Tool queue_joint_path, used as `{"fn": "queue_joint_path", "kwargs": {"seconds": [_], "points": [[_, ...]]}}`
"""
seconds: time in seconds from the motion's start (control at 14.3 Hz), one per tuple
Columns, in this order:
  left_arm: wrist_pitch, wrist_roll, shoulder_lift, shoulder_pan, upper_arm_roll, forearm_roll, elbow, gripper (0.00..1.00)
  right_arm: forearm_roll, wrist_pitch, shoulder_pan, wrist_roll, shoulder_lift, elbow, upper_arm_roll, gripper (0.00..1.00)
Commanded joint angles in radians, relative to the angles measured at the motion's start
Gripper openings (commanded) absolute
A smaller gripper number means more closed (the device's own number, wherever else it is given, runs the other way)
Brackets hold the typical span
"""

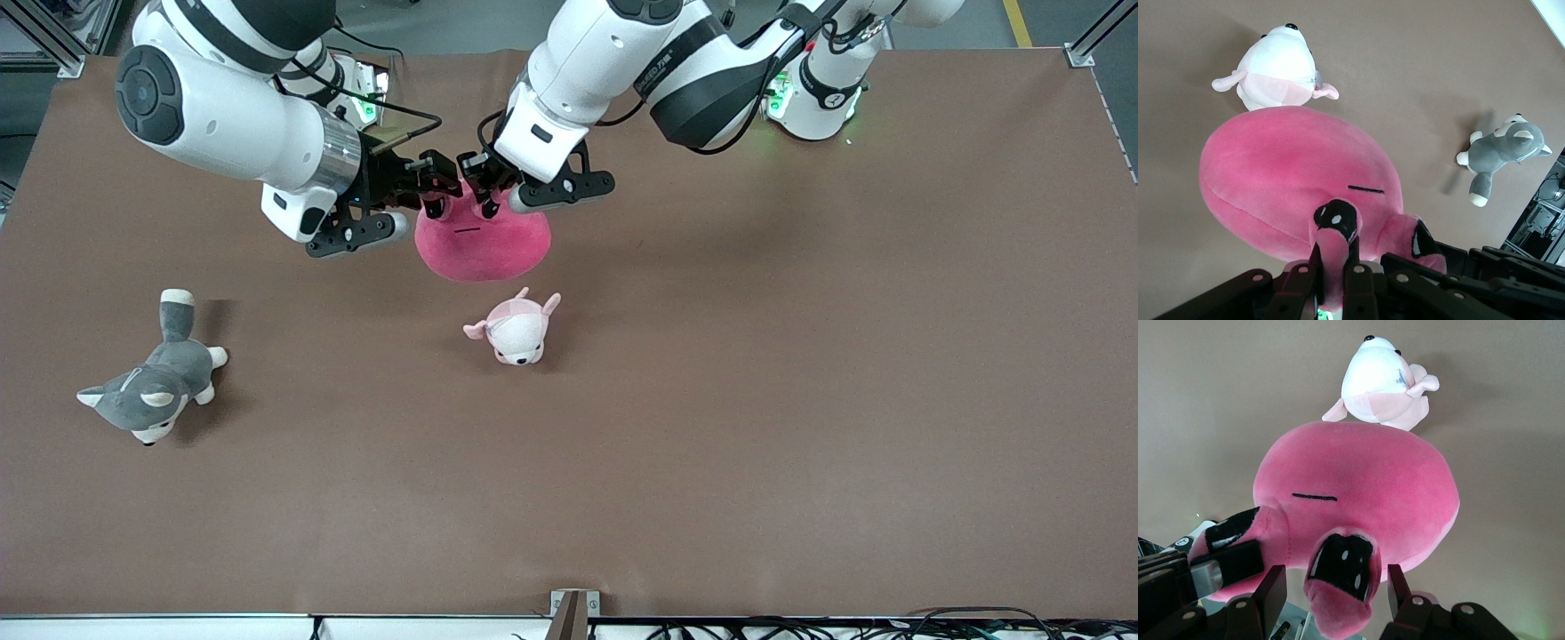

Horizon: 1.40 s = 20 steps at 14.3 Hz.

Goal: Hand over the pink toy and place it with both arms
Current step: 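Grasp the plush's other ear with the right gripper, then open the left gripper and withdraw it while the right gripper carries the plush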

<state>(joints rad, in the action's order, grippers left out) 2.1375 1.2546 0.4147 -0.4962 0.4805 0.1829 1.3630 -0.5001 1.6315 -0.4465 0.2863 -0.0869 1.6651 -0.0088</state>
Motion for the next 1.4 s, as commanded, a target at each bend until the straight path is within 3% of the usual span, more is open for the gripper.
{"fn": "queue_joint_path", "kwargs": {"seconds": [0.0, 0.07, 0.21, 0.49, 0.56, 0.63, 0.7, 1.05, 1.33], "points": [[-0.013, 0.026, 0.003, -0.007, -0.005, -0.019, -0.024, 0.0, 0.014, 0.002, -0.008, 0.013, 0.007, 0.001, -0.007, 0.34], [-0.013, 0.026, 0.003, -0.007, -0.005, -0.019, -0.024, 0.0, 0.014, -0.001, -0.008, 0.007, 0.007, 0.001, -0.008, 0.23], [-0.013, 0.026, 0.003, -0.007, -0.005, -0.019, -0.024, 0.0, 0.014, -0.004, -0.003, -0.033, 0.006, 0.002, -0.008, 0.13], [-0.014, 0.026, 0.004, -0.007, -0.005, -0.02, -0.024, 0.01, 0.015, -0.005, 0.006, -0.156, -0.002, 0.002, -0.013, 0.09], [-0.014, 0.022, 0.0, -0.005, -0.005, -0.025, -0.024, 0.31, 0.015, -0.006, 0.006, -0.156, -0.002, 0.002, -0.013, 0.09], [-0.016, 0.022, -0.005, -0.004, -0.005, -0.037, -0.024, 0.75, 0.015, -0.006, 0.006, -0.156, -0.004, 0.002, -0.013, 0.09], [-0.019, 0.022, -0.019, -0.007, -0.005, -0.068, -0.024, 1.0, 0.015, -0.007, 0.006, -0.156, -0.004, 0.002, -0.013, 0.09], [-0.152, -0.004, -0.075, 0.027, -0.007, -0.176, -0.022, 1.0, 0.015, -0.052, 0.034, -0.165, -0.002, -0.001, -0.016, 0.09], [-0.387, -0.232, -0.135, 0.168, -0.008, -0.223, -0.016, 1.0, 0.015, -0.052, 0.139, -0.248, -0.002, -0.027, -0.016, 0.09]]}}
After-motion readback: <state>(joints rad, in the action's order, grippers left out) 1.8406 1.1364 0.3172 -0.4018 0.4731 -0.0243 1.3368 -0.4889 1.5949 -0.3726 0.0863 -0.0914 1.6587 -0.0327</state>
